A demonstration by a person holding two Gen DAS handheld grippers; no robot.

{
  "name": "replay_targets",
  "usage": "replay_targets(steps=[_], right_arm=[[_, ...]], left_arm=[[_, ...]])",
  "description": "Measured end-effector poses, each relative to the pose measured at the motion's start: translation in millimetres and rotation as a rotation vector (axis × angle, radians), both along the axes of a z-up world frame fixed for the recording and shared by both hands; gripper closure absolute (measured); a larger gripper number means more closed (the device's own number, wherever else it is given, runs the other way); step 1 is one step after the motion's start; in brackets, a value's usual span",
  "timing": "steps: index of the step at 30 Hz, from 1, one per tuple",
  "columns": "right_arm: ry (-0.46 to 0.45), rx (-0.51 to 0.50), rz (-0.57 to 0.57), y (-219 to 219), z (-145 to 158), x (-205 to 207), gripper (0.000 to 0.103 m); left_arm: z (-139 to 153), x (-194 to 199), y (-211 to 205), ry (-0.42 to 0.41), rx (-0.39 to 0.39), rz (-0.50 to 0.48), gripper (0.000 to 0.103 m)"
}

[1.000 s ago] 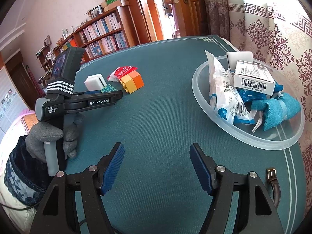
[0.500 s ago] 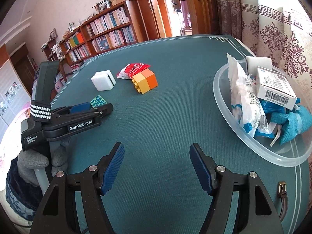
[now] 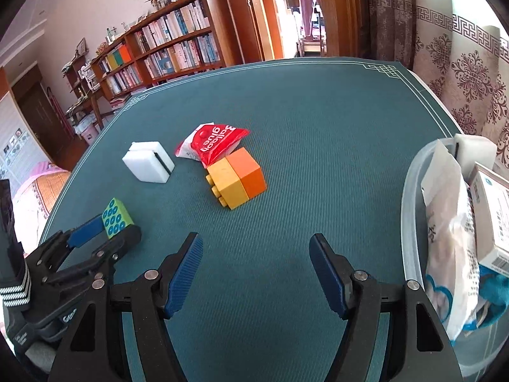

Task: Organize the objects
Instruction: 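Grasp the green Lego brick with the left gripper while the right gripper grasps the orange-yellow brick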

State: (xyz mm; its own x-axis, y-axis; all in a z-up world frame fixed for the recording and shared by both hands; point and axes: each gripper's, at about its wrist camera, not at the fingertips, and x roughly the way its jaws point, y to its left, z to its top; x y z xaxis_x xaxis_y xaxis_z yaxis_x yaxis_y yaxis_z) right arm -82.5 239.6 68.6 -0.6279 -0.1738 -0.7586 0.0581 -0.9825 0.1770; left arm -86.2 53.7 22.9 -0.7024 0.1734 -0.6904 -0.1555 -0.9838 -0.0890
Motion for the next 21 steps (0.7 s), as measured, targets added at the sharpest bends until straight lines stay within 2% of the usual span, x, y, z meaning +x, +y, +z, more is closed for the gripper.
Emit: replay_targets(steps=[8,17,21], right_arm=[[-0.013,0.015,0.013,-13,-4,-43,0.032],[-0.015,0.053,0.019,-31,-12,-65,0.033],[-0.006,0.082,0.024,-39,-12,-63,0.051]], left_arm=[[0,1,-6,-0.001,0.031,0.008,0.034],[-1,1,-9,-0.009,0.048,0.010,0.034],[-1,1,-9,-0.010,0.048,0.008,0.034]])
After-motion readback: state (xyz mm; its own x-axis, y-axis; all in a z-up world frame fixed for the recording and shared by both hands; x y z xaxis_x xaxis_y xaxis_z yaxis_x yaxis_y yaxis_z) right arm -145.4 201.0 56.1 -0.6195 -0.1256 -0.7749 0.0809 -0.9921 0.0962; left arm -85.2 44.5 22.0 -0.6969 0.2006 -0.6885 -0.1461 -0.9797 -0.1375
